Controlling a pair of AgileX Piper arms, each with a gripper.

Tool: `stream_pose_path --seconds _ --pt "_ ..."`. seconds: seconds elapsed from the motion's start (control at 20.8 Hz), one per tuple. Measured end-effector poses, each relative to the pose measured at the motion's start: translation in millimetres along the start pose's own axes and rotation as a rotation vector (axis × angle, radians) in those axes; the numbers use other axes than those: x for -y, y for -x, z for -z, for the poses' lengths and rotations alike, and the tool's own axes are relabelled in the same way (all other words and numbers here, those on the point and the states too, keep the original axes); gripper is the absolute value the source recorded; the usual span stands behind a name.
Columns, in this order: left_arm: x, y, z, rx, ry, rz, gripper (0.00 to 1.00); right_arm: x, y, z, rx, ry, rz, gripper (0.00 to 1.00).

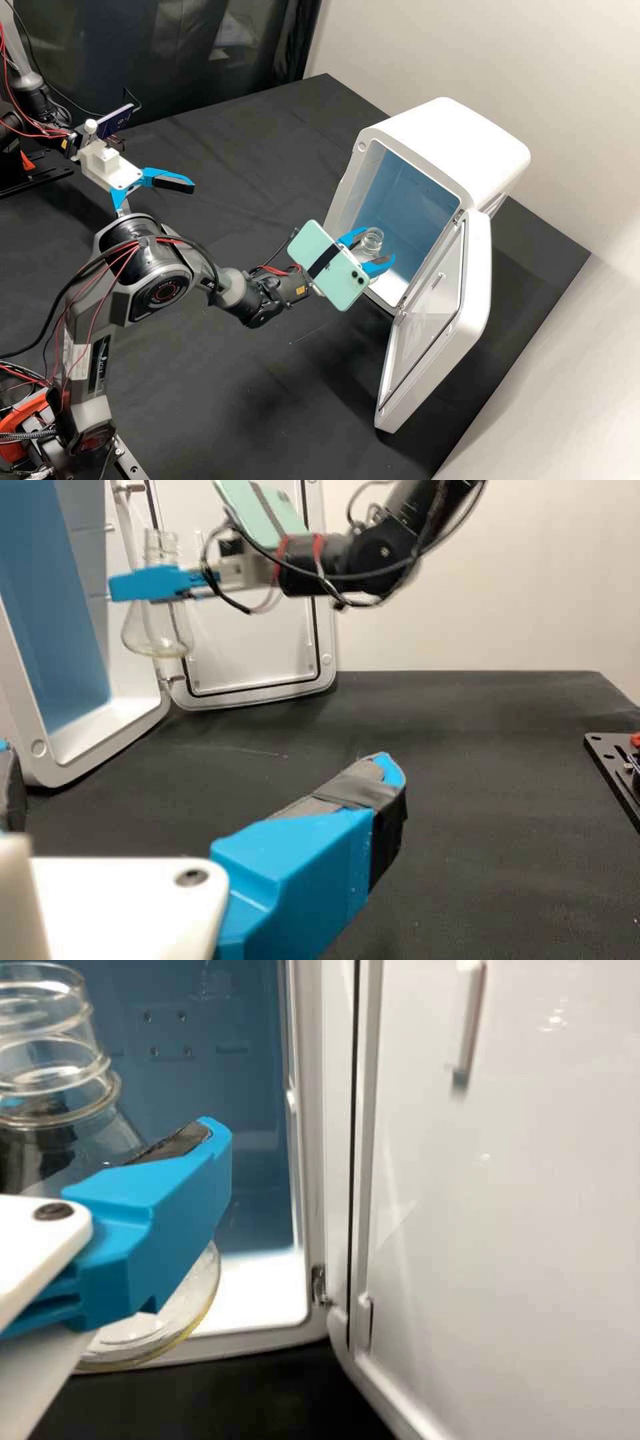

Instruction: Place the flask in the incubator

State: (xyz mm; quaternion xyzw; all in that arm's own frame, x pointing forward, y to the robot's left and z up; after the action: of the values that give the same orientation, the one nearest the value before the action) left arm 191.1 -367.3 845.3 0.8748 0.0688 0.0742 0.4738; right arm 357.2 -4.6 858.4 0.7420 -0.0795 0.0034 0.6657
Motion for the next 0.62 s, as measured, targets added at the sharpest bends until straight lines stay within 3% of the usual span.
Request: stream_pose_path --seconds 0.1,0.24,0.62 --pt "0.3 -0.1 0.1 0.000 0.001 0.002 1.00 0.4 -12.5 8.0 0.002 0.009 -0.005 0.00" --pt "2.4 -0.7 0.7 -0.002 0.005 0.012 1.00 4.7 -30.4 20.6 0.003 0.047 0.012 0.00" --pt "4.5 -1.4 1.3 -0.004 0.009 0.022 1.00 20.4 -76.2 46.5 0.062 0.086 0.029 0.00"
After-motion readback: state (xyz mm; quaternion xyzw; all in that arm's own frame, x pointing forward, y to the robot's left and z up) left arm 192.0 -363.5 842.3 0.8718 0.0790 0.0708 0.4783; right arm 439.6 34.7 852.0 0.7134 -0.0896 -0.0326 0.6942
